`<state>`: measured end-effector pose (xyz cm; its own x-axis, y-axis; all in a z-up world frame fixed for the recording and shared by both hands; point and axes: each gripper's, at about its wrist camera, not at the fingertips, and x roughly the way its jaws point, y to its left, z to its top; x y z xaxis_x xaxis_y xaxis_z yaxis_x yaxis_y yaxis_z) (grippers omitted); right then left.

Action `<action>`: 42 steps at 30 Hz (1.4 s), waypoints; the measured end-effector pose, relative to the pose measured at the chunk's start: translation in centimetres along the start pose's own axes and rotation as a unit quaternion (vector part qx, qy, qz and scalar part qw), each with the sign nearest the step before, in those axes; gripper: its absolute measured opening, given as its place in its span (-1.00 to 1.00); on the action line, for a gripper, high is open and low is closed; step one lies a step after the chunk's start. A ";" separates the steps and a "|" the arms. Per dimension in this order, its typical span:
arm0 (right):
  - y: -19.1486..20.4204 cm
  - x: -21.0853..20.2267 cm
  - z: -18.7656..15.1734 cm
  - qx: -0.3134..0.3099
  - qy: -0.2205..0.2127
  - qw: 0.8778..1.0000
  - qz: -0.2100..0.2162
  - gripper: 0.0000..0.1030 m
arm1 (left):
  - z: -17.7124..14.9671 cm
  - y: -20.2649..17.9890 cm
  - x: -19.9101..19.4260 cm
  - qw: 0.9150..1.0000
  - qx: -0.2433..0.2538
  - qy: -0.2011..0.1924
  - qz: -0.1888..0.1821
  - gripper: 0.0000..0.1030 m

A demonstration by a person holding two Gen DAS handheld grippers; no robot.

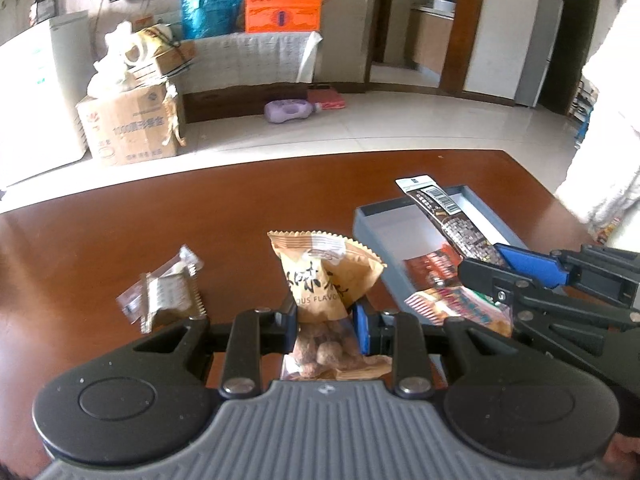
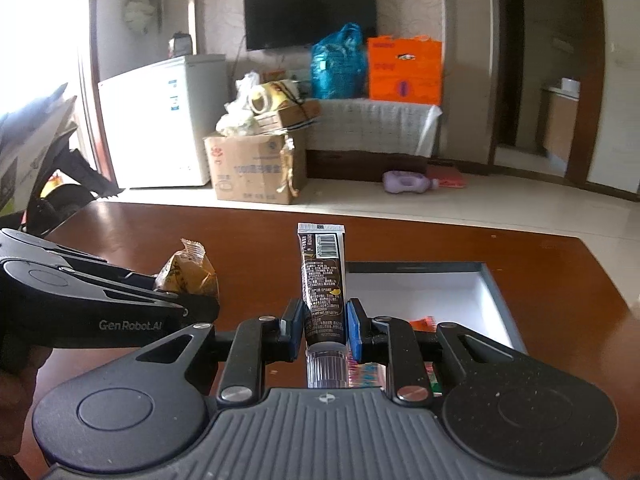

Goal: Organize snacks
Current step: 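Lift and carry the nut bag and black tube over the box lid with both tools, then open the left tool to drop the nut bag while the right tool releases the tube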

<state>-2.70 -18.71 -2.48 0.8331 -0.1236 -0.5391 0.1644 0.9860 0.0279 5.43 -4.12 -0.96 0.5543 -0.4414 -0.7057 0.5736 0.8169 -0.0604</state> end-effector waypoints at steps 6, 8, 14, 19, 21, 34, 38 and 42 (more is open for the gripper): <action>-2.4 -0.7 -0.1 0.002 -0.003 1.000 -0.019 -0.52 | 1.3 -3.3 0.3 1.000 0.017 -0.005 -0.019 -0.51; -3.2 -0.7 0.0 0.003 -0.001 1.000 -0.024 -0.52 | 1.8 -4.4 0.5 0.999 0.021 -0.005 -0.026 -0.51; -5.8 -1.1 -0.4 0.008 0.004 0.999 -0.040 -0.52 | 3.2 -7.9 1.3 0.998 0.036 -0.002 -0.044 -0.51; -7.5 -1.0 -0.8 0.013 0.010 0.999 -0.050 -0.52 | 4.0 -10.1 2.9 0.998 0.036 0.010 -0.054 -0.51; -8.1 -0.9 -1.1 0.015 0.014 0.998 -0.054 -0.52 | 4.3 -10.7 3.3 0.998 0.039 0.010 -0.056 -0.51; -9.1 0.8 -2.1 0.015 0.033 0.998 -0.059 -0.52 | 5.8 -12.8 6.1 0.997 0.047 0.019 -0.066 -0.51; -9.0 1.6 -1.9 0.015 0.038 0.997 -0.061 -0.52 | 6.0 -13.0 7.2 0.996 0.048 0.026 -0.065 -0.51; -9.0 2.5 -1.6 0.015 0.043 0.997 -0.060 -0.52 | 5.6 -12.8 8.0 0.996 0.049 0.033 -0.064 -0.51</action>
<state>-2.96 -27.68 -5.40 0.7582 -0.2288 -0.6105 0.2765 0.9609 -0.0168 5.94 -20.18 -1.86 0.4333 -0.5119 -0.7417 0.6950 0.7138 -0.0867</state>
